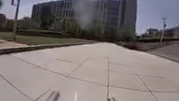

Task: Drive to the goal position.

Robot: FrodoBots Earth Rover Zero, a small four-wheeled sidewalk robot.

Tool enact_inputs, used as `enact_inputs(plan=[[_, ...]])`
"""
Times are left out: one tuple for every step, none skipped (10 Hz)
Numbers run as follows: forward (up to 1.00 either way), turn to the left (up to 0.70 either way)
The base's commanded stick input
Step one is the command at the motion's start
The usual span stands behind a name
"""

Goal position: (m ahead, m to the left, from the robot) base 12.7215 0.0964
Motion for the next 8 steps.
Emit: enact_inputs(plan=[[0.7, 0.0], [0.7, 0.0], [0.7, 0.0], [0.7, 0.0], [0.7, -0.13], [0.7, -0.3], [0.7, -0.34], [0.7, -0.34]])
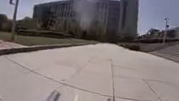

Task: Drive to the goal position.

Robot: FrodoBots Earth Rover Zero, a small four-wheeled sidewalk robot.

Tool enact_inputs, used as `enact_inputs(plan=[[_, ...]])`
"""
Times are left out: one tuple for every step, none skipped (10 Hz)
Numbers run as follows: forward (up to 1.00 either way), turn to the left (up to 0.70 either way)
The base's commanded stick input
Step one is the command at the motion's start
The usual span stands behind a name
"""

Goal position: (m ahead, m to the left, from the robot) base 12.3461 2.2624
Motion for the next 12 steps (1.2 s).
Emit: enact_inputs(plan=[[0.7, -0.34], [0.7, -0.34], [0.7, -0.33], [0.7, -0.31], [0.7, -0.29], [0.7, -0.28], [0.7, -0.26], [0.7, -0.24], [0.7, -0.22], [0.7, -0.2], [0.7, -0.19], [0.7, -0.17]])
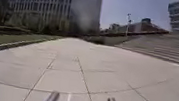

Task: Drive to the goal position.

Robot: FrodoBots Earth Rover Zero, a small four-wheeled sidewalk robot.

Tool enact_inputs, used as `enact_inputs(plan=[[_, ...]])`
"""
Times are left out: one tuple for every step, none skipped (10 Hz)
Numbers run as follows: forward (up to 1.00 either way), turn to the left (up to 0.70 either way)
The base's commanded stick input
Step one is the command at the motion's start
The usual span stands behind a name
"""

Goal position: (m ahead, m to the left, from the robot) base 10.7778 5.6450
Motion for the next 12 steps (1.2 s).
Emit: enact_inputs(plan=[[0.7, -0.15], [0.7, -0.13], [0.7, -0.12], [0.7, -0.1], [0.7, -0.08], [0.7, -0.06], [0.7, -0.04], [0.7, -0.03], [0.7, -0.01], [0.7, 0.0], [0.7, 0.0], [0.7, 0.0]])
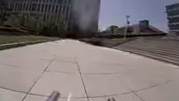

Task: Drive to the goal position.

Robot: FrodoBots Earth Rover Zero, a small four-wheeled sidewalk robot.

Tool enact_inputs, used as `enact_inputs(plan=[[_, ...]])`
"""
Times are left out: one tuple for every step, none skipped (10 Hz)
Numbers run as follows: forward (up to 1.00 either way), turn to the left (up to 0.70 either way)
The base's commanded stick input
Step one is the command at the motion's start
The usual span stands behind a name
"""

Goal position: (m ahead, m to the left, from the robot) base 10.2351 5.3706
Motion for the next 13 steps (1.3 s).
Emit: enact_inputs(plan=[[0.7, 0.0], [0.7, 0.0], [0.7, 0.0], [0.7, 0.0], [0.7, 0.0], [0.7, 0.0], [0.7, 0.0], [0.7, 0.0], [0.7, 0.0], [0.7, 0.0], [0.7, 0.0], [0.7, 0.0], [0.7, 0.0]])
